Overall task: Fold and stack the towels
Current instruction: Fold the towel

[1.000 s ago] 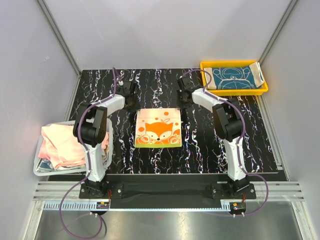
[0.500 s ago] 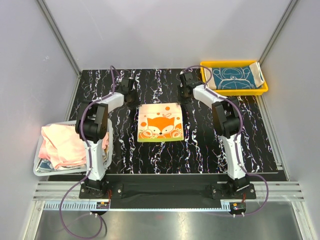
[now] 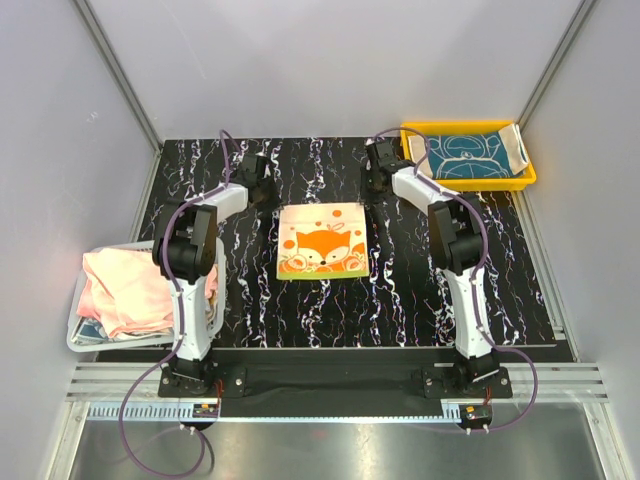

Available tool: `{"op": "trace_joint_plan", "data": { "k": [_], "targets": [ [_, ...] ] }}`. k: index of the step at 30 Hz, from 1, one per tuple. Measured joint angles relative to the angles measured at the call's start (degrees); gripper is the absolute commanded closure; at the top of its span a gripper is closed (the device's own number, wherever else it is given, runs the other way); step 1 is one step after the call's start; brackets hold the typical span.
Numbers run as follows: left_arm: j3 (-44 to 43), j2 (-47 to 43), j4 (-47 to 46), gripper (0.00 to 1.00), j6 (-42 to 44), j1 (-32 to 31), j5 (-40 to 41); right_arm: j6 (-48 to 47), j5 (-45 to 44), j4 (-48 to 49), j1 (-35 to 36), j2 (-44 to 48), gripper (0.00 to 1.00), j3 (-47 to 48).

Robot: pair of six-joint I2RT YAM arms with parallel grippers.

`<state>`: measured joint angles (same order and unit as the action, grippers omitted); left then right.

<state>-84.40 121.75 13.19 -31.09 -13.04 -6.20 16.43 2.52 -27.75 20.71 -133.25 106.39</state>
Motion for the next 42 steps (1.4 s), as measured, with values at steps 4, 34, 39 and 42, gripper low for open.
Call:
{"op": "trace_joint_plan", "data": {
  "k": [4,34,39,42],
  "targets": [
    [0.9,-0.8,-2.2,1.0,0.0,0.0,-0.1,0.0,0.1,2.0,-0.6,1.0,0.94,-0.7],
    [33.8,-26.5,-22.3,1.0,-4.3,-1.4,-2.9,5.9,4.1,17.9,1.9,29.6,0.94,-38.3],
    [28.8,-25.6,-19.2,0.94,-3.8,-1.4,-2.5,5.9,2.7,17.0,1.9,29.4,0.94,-35.3],
    [22.1,-22.8,-18.4,0.76,-3.0,-1.4,-2.0,5.6,1.6,16.9,1.9,27.8,0.93,-30.7]
  ]
}}
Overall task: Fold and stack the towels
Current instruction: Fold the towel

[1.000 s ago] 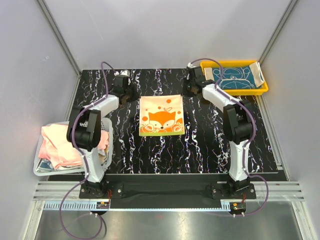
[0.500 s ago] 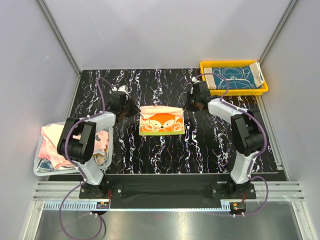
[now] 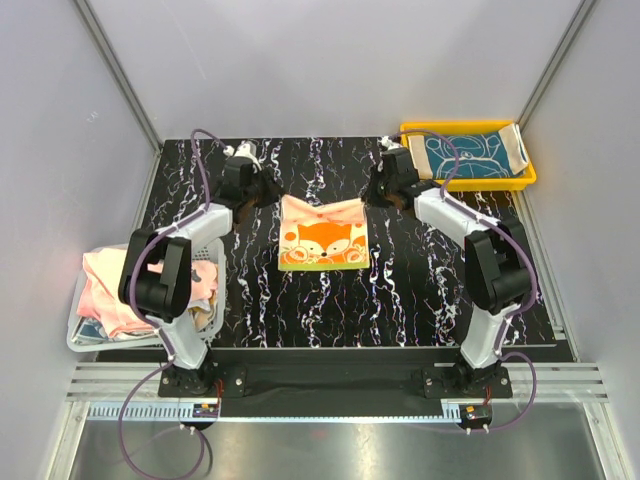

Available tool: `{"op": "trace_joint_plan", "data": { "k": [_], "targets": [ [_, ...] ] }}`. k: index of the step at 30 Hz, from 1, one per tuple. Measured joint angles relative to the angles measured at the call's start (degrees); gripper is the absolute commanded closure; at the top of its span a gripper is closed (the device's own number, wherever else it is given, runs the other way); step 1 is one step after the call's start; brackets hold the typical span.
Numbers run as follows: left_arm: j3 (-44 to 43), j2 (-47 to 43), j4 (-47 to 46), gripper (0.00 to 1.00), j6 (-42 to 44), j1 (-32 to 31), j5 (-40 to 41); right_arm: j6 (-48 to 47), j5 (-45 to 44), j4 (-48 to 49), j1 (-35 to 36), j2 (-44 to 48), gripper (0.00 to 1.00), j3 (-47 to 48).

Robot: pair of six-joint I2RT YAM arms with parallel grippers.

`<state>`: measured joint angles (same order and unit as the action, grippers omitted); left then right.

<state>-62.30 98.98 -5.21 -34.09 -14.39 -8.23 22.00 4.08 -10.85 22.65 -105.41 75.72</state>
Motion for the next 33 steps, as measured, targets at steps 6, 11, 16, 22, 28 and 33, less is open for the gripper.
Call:
{"op": "trace_joint_plan", "data": {
  "k": [6,11,16,22,28,33],
  "targets": [
    [-5.5,3.8,2.3,0.59,0.6,0.0,0.9,-1.3,-1.9,0.3,0.0,-5.3,0.93,7.4],
    [-5.4,3.7,4.8,0.74,0.7,-0.3,1.2,-2.4,-3.1,-0.2,0.0,-11.0,0.94,11.2],
    [-3.8,2.4,6.9,0.8,0.8,-2.3,2.7,-3.5,-4.3,-1.6,0.0,-13.1,0.93,11.7],
    [-3.8,4.7,6.7,0.82,-0.1,-6.1,4.1,-4.0,-4.7,-1.5,0.0,-13.1,0.94,11.8],
    [-4.9,13.4,7.4,0.82,-2.4,-6.2,7.0,-4.0,-3.4,-1.0,0.0,-12.5,0.94,10.8],
    [-8.7,16.2,7.0,0.81,-4.3,-5.8,8.1,-4.2,-1.2,-1.2,0.0,-10.0,0.92,8.8]
  ]
}}
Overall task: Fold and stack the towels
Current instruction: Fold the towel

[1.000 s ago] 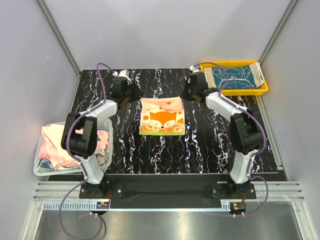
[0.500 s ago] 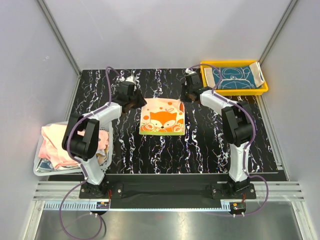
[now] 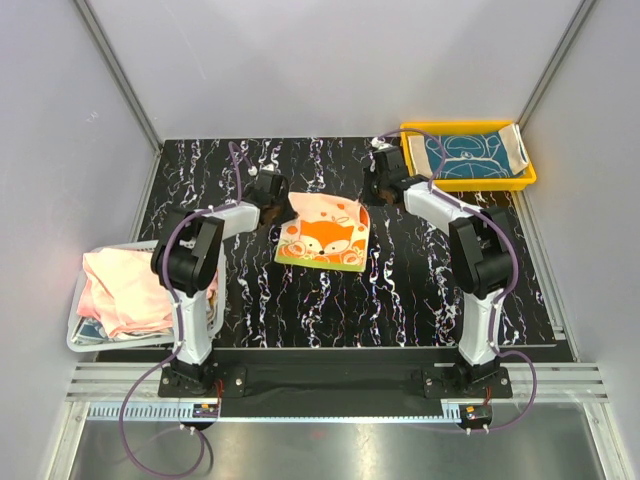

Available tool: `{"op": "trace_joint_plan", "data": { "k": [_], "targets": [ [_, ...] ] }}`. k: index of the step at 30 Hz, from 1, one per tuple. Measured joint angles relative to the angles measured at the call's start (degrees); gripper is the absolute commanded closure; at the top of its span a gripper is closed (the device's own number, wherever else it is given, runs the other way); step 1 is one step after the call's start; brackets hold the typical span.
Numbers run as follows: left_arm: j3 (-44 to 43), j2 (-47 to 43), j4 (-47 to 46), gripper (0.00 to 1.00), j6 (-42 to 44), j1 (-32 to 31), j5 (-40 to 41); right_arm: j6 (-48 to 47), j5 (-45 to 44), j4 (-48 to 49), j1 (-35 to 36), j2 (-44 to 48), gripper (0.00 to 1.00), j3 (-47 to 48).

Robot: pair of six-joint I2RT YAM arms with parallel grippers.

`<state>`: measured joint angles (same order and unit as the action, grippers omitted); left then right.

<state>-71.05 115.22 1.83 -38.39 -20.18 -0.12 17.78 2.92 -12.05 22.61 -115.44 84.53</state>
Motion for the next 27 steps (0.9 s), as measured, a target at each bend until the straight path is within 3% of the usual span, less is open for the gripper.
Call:
{"op": "trace_joint_plan", "data": {
  "k": [9,17,27],
  "targets": [
    [0.0,-1.9,0.1,0.76,-1.2,-0.9,-1.1,-0.7,1.3,-1.2,0.0,0.7,0.92,0.5],
    [0.3,-3.1,-7.8,0.8,-6.8,-7.2,-7.0,-0.8,1.2,-1.4,0.0,0.7,0.92,0.8],
    [-2.2,7.3,-18.6,0.8,-15.7,-13.9,-9.6,-0.2,1.2,-2.1,0.0,0.7,0.93,1.4]
  ]
}}
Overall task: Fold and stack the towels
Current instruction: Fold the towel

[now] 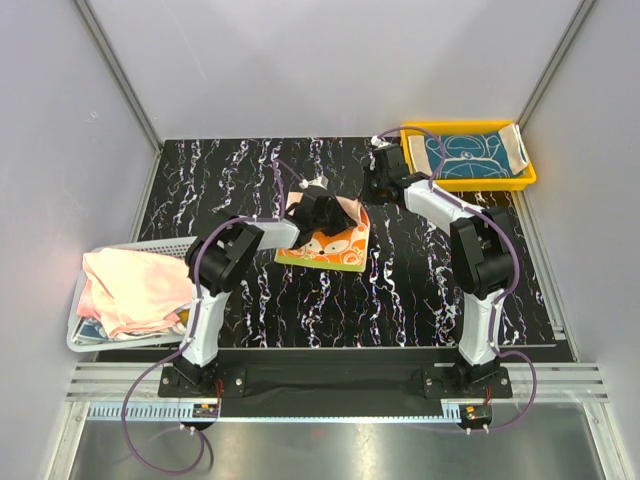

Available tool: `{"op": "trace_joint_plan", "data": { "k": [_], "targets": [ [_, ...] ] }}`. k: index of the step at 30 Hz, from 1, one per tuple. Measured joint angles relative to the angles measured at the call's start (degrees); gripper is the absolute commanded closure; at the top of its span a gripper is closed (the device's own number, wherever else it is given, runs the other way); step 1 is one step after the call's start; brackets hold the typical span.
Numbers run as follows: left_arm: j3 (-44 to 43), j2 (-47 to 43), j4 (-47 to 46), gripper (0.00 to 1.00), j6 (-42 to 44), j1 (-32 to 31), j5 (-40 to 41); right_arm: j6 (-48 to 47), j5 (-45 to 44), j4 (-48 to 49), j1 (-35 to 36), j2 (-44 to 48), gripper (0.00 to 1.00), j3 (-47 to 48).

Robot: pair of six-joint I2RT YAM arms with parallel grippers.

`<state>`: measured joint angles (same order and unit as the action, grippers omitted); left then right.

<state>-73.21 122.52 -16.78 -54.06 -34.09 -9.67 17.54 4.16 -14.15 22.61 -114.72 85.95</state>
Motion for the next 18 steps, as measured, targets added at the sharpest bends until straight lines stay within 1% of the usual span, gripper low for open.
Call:
{"op": "trace_joint_plan", "data": {
  "k": [6,14,18],
  "targets": [
    [-0.2,2.6,-3.5,0.77,-3.5,-0.4,0.2,0.7,0.4,0.0,0.0,0.5,0.93,-1.3],
    [-0.8,2.9,-6.1,0.73,-6.4,-0.4,0.4,2.6,3.0,2.4,0.0,5.3,0.93,-10.6],
    [-0.9,3.5,-6.4,0.72,-7.5,-0.4,0.4,3.3,3.4,3.2,0.0,6.6,0.93,-12.3]
  ]
}}
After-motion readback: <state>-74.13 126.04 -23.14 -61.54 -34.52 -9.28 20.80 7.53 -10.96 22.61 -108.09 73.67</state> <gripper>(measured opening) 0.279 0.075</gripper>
